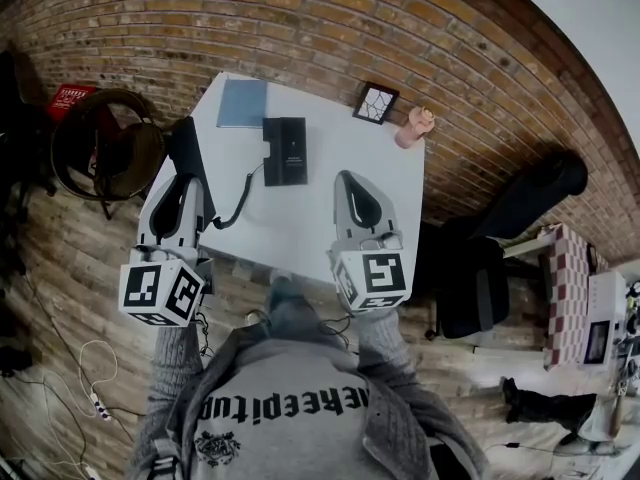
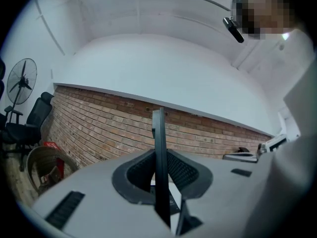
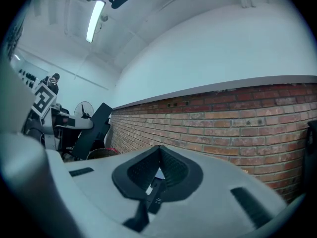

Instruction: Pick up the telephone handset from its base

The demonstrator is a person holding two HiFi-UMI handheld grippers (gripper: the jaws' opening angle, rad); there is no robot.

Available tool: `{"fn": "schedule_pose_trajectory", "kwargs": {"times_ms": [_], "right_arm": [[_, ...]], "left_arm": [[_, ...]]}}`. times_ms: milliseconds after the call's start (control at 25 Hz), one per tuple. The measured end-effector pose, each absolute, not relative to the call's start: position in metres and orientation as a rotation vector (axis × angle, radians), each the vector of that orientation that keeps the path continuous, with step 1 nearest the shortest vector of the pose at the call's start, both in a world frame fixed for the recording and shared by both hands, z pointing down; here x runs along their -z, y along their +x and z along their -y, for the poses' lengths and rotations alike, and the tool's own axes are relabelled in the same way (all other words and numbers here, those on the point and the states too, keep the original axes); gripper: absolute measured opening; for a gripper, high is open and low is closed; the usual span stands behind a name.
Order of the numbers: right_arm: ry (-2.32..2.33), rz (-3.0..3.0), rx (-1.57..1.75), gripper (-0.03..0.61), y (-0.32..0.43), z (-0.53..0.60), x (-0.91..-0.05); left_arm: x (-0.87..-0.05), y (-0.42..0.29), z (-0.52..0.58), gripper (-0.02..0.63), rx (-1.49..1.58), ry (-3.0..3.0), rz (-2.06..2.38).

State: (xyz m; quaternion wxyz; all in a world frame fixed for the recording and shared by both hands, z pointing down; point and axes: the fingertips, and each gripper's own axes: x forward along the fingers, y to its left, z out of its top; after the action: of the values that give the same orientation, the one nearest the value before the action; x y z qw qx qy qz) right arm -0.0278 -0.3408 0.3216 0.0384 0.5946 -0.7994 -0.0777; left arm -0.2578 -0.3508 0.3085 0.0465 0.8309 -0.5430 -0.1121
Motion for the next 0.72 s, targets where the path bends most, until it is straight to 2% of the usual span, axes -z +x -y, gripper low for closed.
{"fn": "schedule_pose_trajectory", "kwargs": {"times_ms": [720], "right_arm": [[1.830,2.435,0.238,0.005,-0.029,0.351,-0.322]], "left_arm": [[-0.309,-0.257,0.362,0.069,0.335,2.534,1.671]]}}
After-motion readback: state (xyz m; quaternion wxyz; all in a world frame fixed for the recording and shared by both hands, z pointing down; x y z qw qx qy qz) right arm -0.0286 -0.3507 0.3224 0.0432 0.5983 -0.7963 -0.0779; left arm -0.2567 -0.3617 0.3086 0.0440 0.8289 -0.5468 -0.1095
